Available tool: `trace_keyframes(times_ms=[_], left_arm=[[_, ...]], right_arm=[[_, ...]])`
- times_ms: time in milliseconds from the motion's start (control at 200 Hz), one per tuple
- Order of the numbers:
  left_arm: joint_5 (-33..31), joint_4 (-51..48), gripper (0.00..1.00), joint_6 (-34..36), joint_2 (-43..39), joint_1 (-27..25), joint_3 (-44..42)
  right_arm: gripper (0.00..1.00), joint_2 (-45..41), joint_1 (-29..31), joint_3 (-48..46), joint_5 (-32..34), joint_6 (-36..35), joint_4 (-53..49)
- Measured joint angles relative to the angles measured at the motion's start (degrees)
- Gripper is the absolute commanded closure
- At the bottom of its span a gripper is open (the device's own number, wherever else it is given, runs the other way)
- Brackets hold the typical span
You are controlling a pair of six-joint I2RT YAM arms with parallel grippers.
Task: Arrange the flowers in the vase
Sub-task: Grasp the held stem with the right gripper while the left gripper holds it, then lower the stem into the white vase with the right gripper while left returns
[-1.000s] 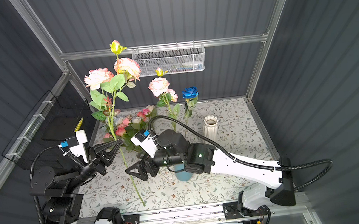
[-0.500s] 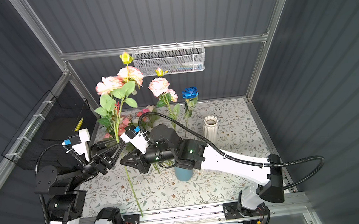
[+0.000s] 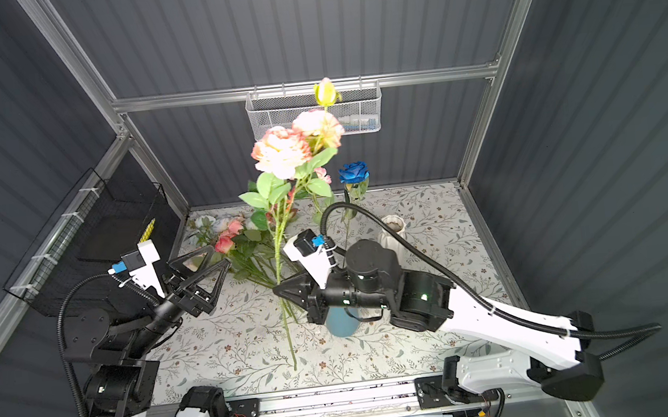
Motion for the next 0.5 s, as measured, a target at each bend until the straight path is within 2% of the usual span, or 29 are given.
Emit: trace_keyframes(times_ms=[250,500], left_arm=[[-8.04,-3.06,0.00,0.96,-0.07,0.00,-3.02],[-12.17,-5.38,0.00,1.29,1.79,0.00,-5.11]], right_arm=[[1.00,-12.17,0.00,-2.01,14.40,-5.60,-3.48],[1.00,-14.69,-0.79,-2.01,26.47,-12.41,-2.89]])
